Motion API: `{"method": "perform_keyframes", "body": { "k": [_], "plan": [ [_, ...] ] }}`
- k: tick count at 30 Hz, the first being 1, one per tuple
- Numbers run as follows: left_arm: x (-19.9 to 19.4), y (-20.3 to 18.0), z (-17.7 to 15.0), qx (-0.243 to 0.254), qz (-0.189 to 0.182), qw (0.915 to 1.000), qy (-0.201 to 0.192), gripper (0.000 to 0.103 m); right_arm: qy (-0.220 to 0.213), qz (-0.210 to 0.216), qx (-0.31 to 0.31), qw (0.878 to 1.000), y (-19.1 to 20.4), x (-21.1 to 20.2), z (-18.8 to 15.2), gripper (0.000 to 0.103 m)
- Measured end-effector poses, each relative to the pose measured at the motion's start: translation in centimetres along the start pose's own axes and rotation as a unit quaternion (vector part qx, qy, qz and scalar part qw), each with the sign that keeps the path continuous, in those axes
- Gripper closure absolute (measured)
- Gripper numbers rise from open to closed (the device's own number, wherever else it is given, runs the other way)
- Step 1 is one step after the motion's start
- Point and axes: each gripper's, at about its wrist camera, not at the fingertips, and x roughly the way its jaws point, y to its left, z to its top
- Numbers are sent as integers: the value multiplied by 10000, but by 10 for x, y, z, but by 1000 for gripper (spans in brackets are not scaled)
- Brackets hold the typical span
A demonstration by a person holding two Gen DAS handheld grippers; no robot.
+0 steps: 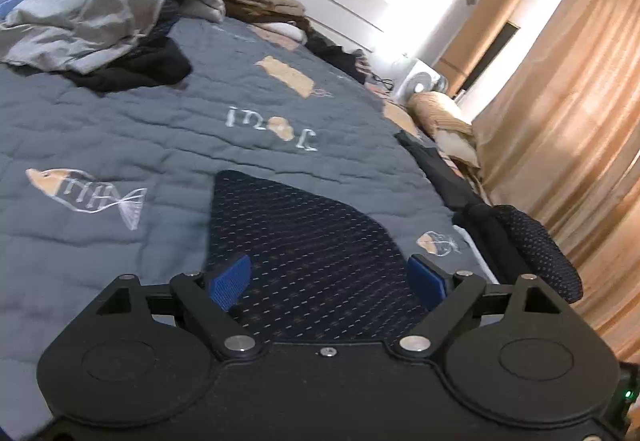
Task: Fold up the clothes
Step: 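Open the right tool and lay the folded navy top flat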
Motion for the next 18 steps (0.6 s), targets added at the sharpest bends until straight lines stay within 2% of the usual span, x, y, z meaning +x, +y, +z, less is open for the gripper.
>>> {"method": "perform_keyframes", "body": {
  "k": [2,5,7,14,18],
  "plan": [
    [-5,3,1,-12,30,10000,-23,18,-149,93,169,9997,-3,-10,4,82],
    [-12,9,2,-29,74,10000,-56,17,-624,451,433,9961,-4,-22,21,78],
    [-17,12,3,-40,104,9999,-79,17,-846,572,550,9933,-8,-26,33,68],
    [-26,16,0,182,125,9998,-8,14,-1051,881,430,9896,-13,-18,75,64],
    [-27,21,-1,253,174,9995,59,14,-913,942,178,9912,-5,0,89,59]
  ]
}}
